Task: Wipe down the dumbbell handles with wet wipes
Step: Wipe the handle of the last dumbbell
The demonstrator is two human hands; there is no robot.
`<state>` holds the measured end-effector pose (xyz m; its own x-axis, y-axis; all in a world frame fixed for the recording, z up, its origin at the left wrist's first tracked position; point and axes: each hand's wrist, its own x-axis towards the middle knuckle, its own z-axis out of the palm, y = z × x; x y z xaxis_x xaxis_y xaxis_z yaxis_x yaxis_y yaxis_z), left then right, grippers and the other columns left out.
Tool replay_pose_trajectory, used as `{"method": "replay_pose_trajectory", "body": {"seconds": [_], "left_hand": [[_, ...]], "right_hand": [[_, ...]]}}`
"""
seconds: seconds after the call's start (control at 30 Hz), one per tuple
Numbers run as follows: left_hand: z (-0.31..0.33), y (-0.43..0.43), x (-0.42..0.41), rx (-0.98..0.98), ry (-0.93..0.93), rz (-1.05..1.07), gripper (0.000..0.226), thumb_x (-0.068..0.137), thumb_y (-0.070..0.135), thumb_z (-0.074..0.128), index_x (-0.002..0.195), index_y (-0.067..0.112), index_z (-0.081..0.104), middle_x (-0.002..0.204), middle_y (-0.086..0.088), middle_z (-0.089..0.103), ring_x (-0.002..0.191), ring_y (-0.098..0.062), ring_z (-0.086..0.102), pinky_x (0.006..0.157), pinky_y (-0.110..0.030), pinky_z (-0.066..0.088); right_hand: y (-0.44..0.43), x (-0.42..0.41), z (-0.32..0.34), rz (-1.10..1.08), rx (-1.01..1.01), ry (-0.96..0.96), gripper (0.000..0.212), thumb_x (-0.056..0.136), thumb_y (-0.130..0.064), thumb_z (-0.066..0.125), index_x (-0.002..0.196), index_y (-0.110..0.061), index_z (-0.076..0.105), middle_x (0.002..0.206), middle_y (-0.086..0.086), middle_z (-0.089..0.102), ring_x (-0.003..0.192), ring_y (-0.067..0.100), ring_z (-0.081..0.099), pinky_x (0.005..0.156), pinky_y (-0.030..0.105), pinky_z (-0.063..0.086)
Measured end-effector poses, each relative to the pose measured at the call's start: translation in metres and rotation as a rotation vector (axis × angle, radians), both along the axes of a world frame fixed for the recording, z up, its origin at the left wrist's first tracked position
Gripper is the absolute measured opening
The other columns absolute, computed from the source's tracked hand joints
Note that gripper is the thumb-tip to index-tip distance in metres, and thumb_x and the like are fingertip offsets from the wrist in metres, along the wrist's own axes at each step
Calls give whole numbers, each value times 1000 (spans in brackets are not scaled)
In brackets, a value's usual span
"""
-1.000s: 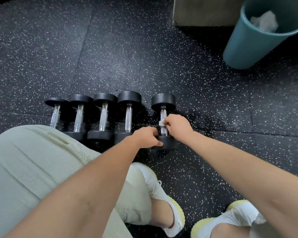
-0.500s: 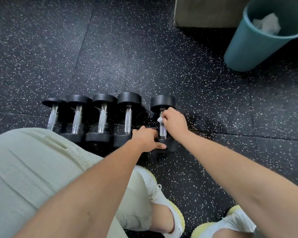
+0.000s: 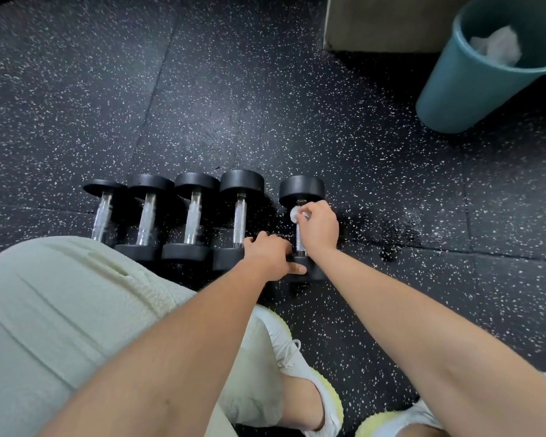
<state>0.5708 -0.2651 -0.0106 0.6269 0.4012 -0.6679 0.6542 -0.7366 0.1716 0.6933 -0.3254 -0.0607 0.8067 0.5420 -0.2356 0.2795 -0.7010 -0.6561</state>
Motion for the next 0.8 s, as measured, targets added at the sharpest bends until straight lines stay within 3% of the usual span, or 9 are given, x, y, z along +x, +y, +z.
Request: {"method": "replay_pose_trajectory", "body": {"seconds": [0.17, 0.3, 0.37, 0.57, 0.67, 0.8], "left_hand": [[2, 2, 0, 7, 33, -4, 49, 81, 80, 62, 95, 32, 64, 107, 2, 60, 125, -26, 43, 106, -51, 33], [0, -1, 0, 8, 39, 11, 50, 81, 81, 61, 94, 32, 66, 106, 2, 61, 127, -26, 41, 110, -53, 27], [-1, -2, -2, 20, 50, 21, 50, 81, 80, 62, 93, 31, 68, 105, 3, 63, 129, -26, 39, 114, -54, 21], [1, 5, -3, 21, 41, 30, 47, 81, 73, 68, 106, 33, 68, 111, 7, 67, 133, -23, 37, 116, -55, 19], [5, 9, -5, 15, 57, 24, 37, 84, 68, 70, 99, 35, 60, 113, 7, 66, 132, -24, 38, 116, -54, 20], [5, 8, -8, -2, 42, 45, 38, 87, 62, 71, 111, 34, 64, 117, 6, 65, 132, -25, 39, 115, -54, 23]], "right_hand": [[-10, 1, 1, 56, -81, -58, 12, 93, -21, 63, 98, -20, 74, 108, 2, 62, 92, 24, 61, 74, 35, 49], [11, 8, 7, -255, 81, 87, 13, 88, -19, 65, 88, -23, 77, 100, 1, 67, 89, 21, 63, 76, 31, 50], [20, 7, 8, -314, 42, 138, 12, 87, -22, 65, 85, -25, 76, 94, 0, 71, 86, 23, 66, 73, 31, 51], [-4, 3, 7, 12, -130, 61, 10, 84, -21, 65, 82, -26, 73, 91, -6, 69, 80, 21, 63, 67, 32, 50], [-11, 5, 10, 181, -285, 86, 11, 83, -19, 66, 81, -25, 75, 88, -3, 73, 81, 21, 68, 68, 30, 54], [4, 13, 20, 124, -231, 75, 17, 82, -14, 64, 84, -25, 77, 91, -2, 73, 85, 23, 67, 70, 29, 53]]}}
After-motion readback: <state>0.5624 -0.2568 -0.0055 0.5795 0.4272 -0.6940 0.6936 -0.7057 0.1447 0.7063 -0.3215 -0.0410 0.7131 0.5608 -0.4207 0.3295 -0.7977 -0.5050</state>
